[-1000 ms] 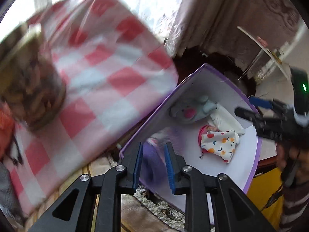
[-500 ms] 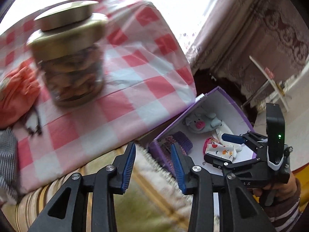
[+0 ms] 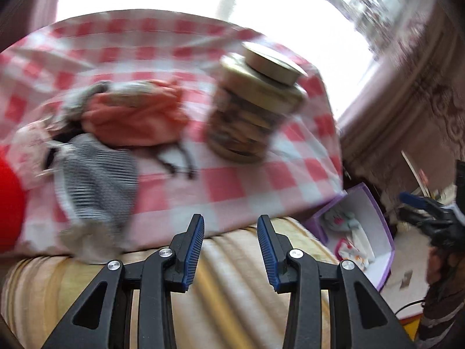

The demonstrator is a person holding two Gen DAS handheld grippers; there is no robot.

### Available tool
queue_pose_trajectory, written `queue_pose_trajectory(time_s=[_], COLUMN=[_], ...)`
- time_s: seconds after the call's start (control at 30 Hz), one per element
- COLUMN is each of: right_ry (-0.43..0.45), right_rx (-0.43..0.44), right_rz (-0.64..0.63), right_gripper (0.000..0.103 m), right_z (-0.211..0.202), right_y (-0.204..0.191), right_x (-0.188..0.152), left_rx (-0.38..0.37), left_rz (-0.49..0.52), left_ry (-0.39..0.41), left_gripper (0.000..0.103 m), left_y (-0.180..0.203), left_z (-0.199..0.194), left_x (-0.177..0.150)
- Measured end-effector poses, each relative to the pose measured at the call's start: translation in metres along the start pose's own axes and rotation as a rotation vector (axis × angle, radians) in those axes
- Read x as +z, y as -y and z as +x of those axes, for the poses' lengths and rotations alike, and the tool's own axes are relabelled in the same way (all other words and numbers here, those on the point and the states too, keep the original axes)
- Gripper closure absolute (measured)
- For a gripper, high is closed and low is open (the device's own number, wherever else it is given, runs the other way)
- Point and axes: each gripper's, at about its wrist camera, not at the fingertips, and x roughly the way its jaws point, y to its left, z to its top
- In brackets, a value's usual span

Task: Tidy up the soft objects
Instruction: 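Grasp the pink elephant cloth with the right tool while the left tool grasps the light blue towel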

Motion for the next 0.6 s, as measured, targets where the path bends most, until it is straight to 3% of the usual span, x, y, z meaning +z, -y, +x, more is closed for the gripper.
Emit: queue_pose_trajectory(time_s=[0.2,0.33,0.5,0.6], right_ry=[0.022,0.025,0.007,-0.001], right_rx=[0.055,0.1,0.14,0.162], right_rz=[-0.103,-0.197,-0.29,-0.335], right_gripper=[0.021,0.021,0.021,0.021], right_z=[0.004,0.013,0.041,0.059], right_y=[-0.048,-0.088,-0.134,-0.158], right_x=[0.038,0.054,0.071,0.08], left_rx=[0.062,0.096,0.14,0.172], left_rz=[-0.118,-0.142,-0.163,-0.186], left_ry=[0.079,0.131,0.178,0.166], left_gripper=[0.063,0.063,0.06,0.06], left_y=[-0.064,-0.089,-0.113,-0.127], left_z=[-0.032,-0.046,-0.046,-0.035], left_x=[0.004,0.019,0.063,0.09])
